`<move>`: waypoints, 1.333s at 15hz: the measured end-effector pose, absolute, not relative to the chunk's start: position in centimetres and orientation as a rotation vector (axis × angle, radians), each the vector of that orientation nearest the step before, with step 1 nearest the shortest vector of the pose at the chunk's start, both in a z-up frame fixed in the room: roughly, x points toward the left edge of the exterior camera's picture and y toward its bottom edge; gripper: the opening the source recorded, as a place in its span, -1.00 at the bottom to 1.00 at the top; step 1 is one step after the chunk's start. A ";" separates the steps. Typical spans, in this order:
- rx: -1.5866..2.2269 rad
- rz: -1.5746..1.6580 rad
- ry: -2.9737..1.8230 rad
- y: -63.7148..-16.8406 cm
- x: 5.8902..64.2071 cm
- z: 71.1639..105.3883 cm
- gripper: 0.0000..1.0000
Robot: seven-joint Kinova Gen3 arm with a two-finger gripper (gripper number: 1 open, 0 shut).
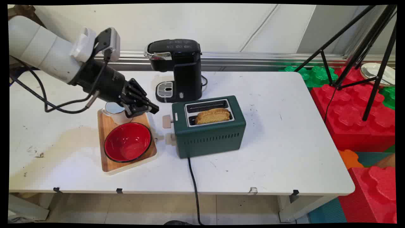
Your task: Press the toaster switch
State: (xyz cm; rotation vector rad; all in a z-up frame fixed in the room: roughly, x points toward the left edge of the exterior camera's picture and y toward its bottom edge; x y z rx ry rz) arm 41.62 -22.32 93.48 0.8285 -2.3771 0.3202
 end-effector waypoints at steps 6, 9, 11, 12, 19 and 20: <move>0.841 0.315 -2.378 -22.9 41.6 91.2 -1.00; 0.845 0.315 -2.373 -23.3 41.3 90.1 -1.00; 0.848 0.315 -2.369 -23.5 41.1 89.6 -1.00; 0.850 0.316 -2.367 -23.6 41.1 89.4 -1.00; 0.867 0.318 -2.356 -24.1 40.1 87.6 -1.00; 0.870 0.317 -2.355 -24.1 39.9 87.4 -1.00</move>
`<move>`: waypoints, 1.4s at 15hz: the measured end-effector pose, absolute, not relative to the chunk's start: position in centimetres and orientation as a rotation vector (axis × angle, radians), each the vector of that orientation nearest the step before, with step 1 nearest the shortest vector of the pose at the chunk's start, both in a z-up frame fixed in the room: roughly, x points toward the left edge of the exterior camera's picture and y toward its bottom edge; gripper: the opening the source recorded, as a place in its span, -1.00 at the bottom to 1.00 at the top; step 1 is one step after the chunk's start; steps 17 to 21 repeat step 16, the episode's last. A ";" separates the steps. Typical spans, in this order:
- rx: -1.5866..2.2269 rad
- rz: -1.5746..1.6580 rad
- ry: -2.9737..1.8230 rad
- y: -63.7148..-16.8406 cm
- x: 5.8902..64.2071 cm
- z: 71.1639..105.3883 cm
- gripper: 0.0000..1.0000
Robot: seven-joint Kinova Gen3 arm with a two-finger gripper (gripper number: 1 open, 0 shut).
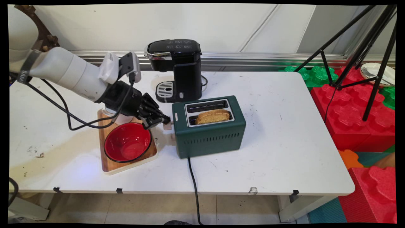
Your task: Press the toaster switch
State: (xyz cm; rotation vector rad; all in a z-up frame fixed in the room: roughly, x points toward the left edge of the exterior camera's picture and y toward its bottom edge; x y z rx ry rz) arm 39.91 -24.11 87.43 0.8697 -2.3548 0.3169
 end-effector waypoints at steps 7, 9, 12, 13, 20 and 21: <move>0.890 0.308 -2.355 -24.1 39.3 85.9 -1.00; 0.895 0.305 -2.357 -24.1 39.3 85.5 -1.00; 0.899 0.300 -2.363 -24.1 39.3 85.1 -1.00; 0.901 0.298 -2.366 -24.0 39.3 85.0 -1.00; 0.908 0.295 -2.377 -23.6 39.6 84.9 -1.00; 0.908 0.295 -2.377 -23.6 39.6 84.9 -1.00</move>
